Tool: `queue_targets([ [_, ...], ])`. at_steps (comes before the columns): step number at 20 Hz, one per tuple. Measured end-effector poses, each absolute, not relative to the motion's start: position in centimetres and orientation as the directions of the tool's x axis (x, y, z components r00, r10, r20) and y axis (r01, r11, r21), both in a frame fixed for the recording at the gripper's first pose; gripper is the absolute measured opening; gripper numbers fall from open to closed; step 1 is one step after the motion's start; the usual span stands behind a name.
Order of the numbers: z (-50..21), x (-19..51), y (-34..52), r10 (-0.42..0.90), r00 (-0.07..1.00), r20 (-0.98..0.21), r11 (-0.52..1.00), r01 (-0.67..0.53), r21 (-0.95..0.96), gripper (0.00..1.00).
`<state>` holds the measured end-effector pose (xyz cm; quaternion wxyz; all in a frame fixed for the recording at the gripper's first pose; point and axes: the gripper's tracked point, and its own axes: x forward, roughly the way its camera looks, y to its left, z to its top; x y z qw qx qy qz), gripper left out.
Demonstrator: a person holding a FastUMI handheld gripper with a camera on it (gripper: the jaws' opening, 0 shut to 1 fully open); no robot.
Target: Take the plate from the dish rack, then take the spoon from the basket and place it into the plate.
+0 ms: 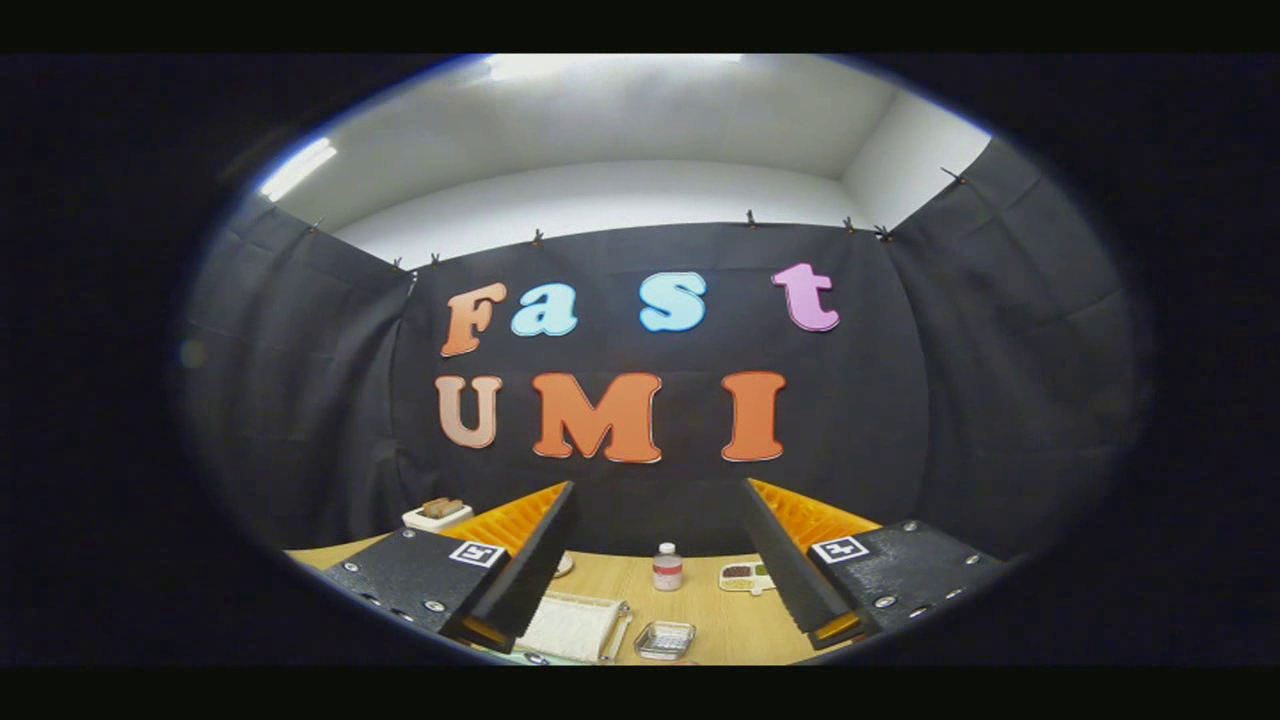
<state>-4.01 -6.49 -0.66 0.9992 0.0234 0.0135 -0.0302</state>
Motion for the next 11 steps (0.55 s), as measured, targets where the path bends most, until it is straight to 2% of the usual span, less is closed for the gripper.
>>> queue_targets([
  [11,-0.63,-3.92,-6.29,-0.073,0.997,-0.025,0.996,0.074,0.048,0.95],
])
